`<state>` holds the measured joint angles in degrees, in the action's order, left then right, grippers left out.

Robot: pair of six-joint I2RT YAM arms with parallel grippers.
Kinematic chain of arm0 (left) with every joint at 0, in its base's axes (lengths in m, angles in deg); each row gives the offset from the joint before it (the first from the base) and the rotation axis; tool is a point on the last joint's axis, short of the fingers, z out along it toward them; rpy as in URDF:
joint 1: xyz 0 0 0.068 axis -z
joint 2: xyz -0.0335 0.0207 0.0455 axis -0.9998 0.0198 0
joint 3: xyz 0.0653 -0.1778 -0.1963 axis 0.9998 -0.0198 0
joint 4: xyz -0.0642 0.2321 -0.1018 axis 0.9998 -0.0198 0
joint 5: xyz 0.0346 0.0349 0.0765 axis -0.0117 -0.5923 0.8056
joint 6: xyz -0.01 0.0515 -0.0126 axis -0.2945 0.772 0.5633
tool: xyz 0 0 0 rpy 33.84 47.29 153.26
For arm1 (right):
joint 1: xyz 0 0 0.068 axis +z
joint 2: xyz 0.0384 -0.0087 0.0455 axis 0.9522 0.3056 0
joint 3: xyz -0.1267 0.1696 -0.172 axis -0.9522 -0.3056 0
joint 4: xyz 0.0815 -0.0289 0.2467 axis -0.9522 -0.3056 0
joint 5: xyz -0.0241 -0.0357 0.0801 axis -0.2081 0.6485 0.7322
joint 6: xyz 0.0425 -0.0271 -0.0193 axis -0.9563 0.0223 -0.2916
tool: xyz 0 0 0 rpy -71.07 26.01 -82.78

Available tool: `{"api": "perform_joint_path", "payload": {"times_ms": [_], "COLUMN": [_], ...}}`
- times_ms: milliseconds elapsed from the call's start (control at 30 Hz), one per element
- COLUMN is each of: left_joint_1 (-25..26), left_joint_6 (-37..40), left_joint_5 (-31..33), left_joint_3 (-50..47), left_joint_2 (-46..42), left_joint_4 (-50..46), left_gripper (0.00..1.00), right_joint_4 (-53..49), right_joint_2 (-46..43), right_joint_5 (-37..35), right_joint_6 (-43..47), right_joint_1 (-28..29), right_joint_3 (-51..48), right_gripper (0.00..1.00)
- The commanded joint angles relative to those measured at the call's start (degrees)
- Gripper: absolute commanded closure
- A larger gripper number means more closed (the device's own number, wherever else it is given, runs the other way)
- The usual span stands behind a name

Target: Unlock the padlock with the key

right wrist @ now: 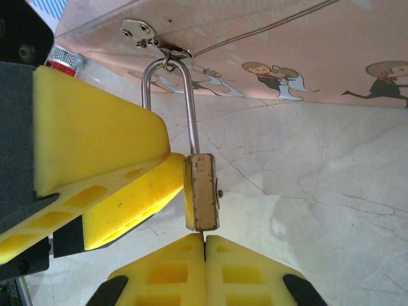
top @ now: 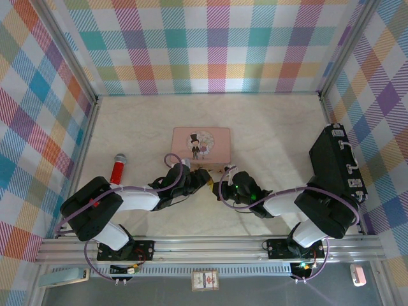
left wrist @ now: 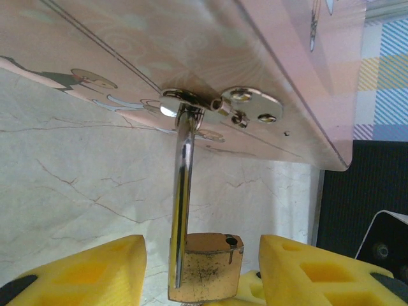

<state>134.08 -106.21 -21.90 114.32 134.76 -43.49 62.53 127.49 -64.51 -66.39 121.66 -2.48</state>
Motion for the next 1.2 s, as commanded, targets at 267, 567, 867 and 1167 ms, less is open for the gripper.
{"api": "perform_joint_path", "payload": {"times_ms": [267,567,867,1167], "left_joint_1": [-0.6,-1.8,-2.1,-3.2], "left_joint_6": [1.0,2.8,4.7,6.6], "left_joint_5": [-0.4,0.0,-1.0,-0.9], "left_joint_3": [1.5,1.5,3.6,3.8], "left_joint_2": [0.8,0.9,3.3,3.5], "left_joint_4": [-0.3,-0.6,-1.8,-2.6], "left_gripper": [0.55,0.60,0.65,0.71], "right_joint_4": [0.6,0.7,1.3,-3.4], "right_joint_2": [0.4,0.1,1.7,1.6], "right_joint_5": [0.2,0.6,1.8,-0.2], "right_joint_6": [-1.9,-2.6,-3.8,-3.3], "right_joint_1": [-0.5,-0.4,-0.3,-0.5], "right_joint_3": [-0.5,-0.8,-0.1,1.1], "right_gripper": [1.00,1.00,1.00,0.93]}}
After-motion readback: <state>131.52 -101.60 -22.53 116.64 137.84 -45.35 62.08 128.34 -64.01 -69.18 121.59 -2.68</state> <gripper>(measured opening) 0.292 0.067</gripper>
